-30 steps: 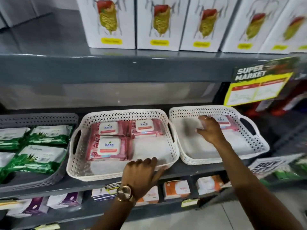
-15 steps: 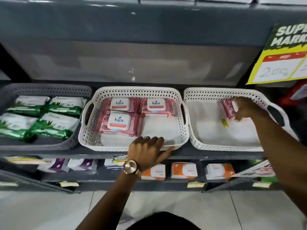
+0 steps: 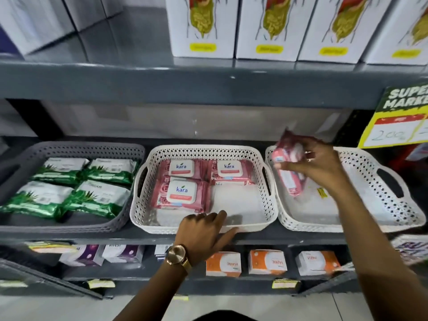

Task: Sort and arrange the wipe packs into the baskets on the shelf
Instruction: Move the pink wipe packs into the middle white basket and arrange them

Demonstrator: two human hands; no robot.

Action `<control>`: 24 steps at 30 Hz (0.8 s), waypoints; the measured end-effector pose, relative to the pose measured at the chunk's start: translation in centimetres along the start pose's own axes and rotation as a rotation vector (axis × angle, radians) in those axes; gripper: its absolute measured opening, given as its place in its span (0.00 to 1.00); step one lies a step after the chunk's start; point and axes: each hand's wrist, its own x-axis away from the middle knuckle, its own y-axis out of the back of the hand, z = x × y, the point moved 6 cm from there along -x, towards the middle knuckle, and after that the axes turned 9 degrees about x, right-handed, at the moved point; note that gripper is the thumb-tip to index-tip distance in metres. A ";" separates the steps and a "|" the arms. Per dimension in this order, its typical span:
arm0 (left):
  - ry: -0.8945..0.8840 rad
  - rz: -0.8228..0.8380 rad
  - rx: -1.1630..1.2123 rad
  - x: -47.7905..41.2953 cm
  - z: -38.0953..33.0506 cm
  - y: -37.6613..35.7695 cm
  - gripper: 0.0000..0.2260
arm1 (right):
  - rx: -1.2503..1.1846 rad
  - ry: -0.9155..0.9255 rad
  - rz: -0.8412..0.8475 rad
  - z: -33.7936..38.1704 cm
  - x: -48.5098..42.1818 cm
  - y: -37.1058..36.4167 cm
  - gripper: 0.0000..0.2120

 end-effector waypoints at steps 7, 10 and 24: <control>0.029 0.044 -0.045 2.7 4.2 2.7 0.23 | 0.425 0.207 0.258 6.7 1.9 -11.4 0.44; 0.071 0.081 -0.002 2.7 4.5 3.1 0.22 | 0.668 0.196 0.322 5.1 2.5 -15.2 0.44; 0.346 0.339 0.129 -1.7 9.3 0.7 0.46 | 0.667 0.208 0.404 4.1 4.6 -18.2 0.34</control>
